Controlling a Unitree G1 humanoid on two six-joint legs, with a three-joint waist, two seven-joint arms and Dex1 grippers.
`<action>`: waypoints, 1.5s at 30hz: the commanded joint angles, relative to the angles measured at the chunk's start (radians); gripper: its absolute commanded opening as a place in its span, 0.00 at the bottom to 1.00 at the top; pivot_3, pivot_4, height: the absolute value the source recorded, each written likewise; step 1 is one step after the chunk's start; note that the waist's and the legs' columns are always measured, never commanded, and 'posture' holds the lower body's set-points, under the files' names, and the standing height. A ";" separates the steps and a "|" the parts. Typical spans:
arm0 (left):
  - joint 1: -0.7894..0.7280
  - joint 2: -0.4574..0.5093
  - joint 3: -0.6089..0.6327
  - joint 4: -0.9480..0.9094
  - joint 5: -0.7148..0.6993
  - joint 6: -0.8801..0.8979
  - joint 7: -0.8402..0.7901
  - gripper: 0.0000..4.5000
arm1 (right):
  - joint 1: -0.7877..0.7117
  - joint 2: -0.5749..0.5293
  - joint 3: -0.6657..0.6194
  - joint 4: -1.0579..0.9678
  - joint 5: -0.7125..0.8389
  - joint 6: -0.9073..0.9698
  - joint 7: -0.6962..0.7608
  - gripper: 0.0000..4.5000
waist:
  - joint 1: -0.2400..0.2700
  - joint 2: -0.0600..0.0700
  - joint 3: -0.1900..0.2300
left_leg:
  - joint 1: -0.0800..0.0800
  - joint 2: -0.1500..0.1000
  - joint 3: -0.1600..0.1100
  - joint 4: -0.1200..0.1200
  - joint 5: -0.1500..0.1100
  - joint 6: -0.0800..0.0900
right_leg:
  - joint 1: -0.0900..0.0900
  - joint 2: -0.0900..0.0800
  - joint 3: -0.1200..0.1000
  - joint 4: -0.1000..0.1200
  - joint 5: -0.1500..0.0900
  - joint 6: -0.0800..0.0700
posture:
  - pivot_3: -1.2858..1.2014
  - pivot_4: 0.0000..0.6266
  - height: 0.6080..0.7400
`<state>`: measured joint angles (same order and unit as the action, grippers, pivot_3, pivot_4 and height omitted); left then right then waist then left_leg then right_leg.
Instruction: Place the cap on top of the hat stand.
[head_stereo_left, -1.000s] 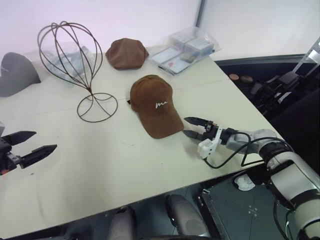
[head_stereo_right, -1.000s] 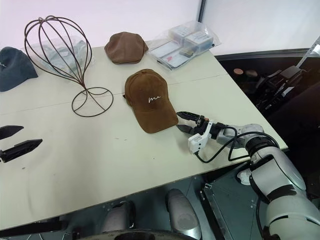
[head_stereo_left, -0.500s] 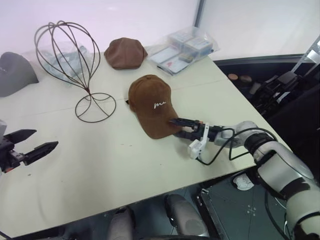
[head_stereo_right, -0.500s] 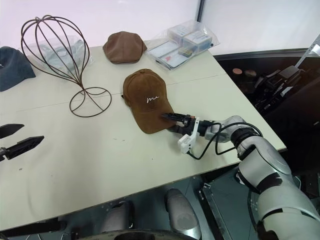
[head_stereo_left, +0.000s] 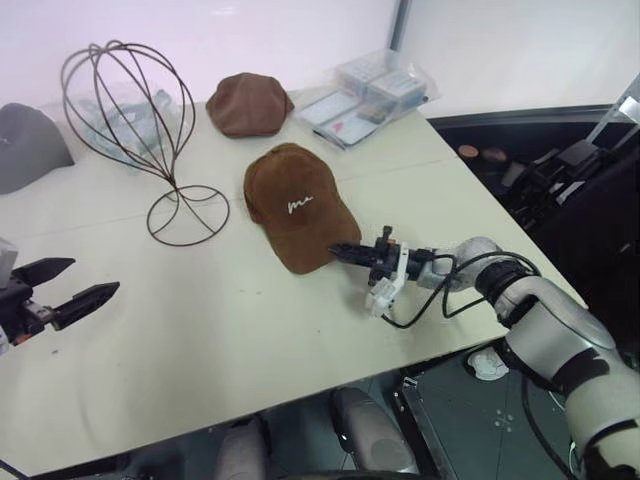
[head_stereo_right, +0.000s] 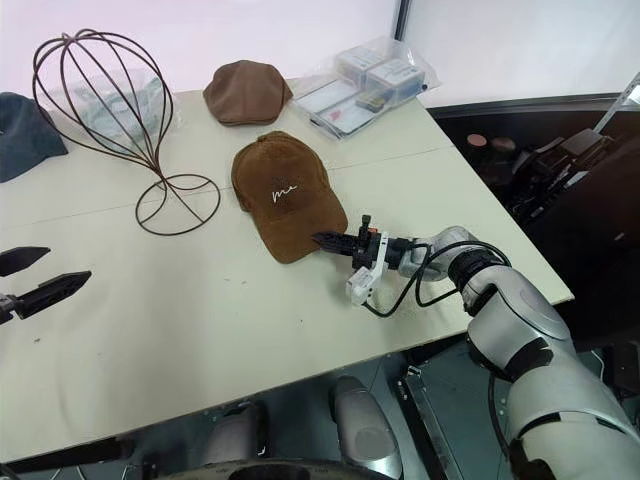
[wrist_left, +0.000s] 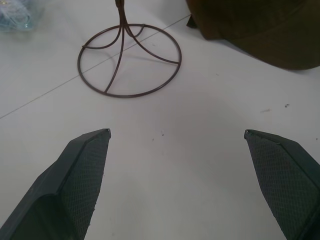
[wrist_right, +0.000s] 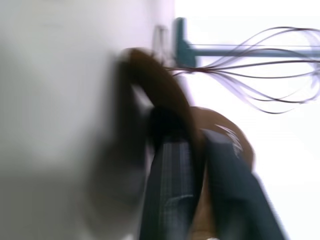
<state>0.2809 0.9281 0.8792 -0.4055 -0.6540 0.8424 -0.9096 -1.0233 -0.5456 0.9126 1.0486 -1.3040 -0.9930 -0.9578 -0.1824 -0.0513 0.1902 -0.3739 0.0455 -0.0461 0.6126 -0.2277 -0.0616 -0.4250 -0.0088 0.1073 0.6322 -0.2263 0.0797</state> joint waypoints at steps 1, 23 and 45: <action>-0.006 0.003 0.015 -0.017 -0.008 -0.011 0.007 1.00 | 0.002 0.015 0.012 -0.009 0.015 -0.002 0.017 0.01 | 0.000 0.000 0.000 | 0.000 0.000 0.000 0.000 0.000 0.000 | 0.000 0.000 0.000 0.000 0.000 0.000 | 0.52 0.24 1.00; -0.394 0.298 0.167 0.241 -0.248 0.135 -0.030 1.00 | -0.232 0.158 -0.628 -0.434 0.813 0.333 0.767 0.01 | 0.003 0.004 0.007 | -0.011 0.001 -0.003 -0.002 0.000 0.000 | -0.010 0.001 -0.003 0.001 -0.001 0.002 | 0.52 0.24 1.00; -0.467 0.329 0.234 0.248 -0.200 0.195 -0.031 1.00 | -0.329 0.547 -0.572 -0.490 0.819 0.469 0.884 0.01 | 0.004 0.005 0.007 | -0.021 0.001 -0.006 -0.002 0.000 0.000 | -0.019 0.000 -0.007 0.003 0.001 0.000 | 0.52 0.24 1.00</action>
<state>-0.1812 1.2526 1.0593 -0.1374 -0.8583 1.0382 -0.9431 -1.3427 -0.0072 0.3516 0.6099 -0.4973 -0.5257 -0.0741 -0.1782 -0.0468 0.1974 -0.3949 0.0465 -0.0523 0.6103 -0.2278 -0.0613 -0.4437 -0.0088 0.0998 0.6353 -0.2257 0.0801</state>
